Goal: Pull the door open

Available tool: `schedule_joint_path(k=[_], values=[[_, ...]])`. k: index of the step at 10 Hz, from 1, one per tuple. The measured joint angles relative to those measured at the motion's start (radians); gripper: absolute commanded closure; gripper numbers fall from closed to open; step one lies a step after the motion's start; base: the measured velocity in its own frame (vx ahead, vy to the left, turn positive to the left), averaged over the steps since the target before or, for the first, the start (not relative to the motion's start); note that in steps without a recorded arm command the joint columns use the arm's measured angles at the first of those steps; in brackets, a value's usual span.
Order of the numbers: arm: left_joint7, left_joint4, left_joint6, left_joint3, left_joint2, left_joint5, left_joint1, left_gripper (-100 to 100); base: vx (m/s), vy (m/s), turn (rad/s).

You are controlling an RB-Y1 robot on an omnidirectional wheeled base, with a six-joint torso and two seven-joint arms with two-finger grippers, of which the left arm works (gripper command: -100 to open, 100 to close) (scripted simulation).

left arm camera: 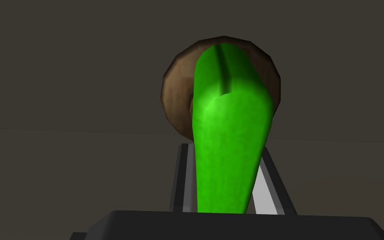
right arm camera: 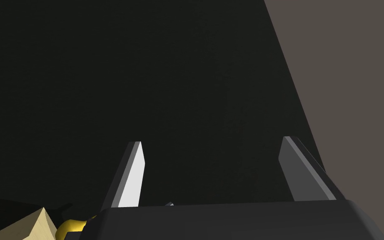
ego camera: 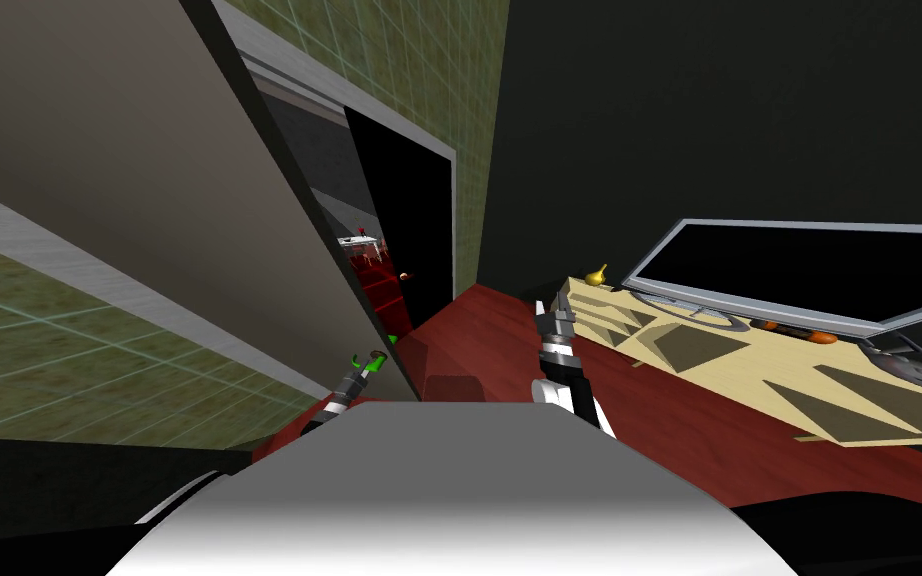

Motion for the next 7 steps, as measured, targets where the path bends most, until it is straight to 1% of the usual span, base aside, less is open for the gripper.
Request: schedule_joint_path(k=[1,2,3,4,5,7], values=[[-0.002,-0.044,0.014,-0.001,0.008,0.002,0.025,100,0.0,0.0,0.0],[0.001,-0.017,0.0,-0.004,0.006,0.001,0.013,100,-0.003,0.006,0.016],[0.004,0.018,-0.022,-0.006,0.002,-0.001,-0.002,100,-0.004,0.007,0.019],[0.003,0.014,-0.024,-0.006,0.002,-0.001,0.002,100,0.0,0.0,0.0],[0.003,0.005,-0.019,-0.006,0.003,0.0,0.007,100,0.0,0.0,0.0],[0.003,0.016,-0.023,-0.007,0.002,-0.001,0.001,100,-0.002,0.004,0.012]])
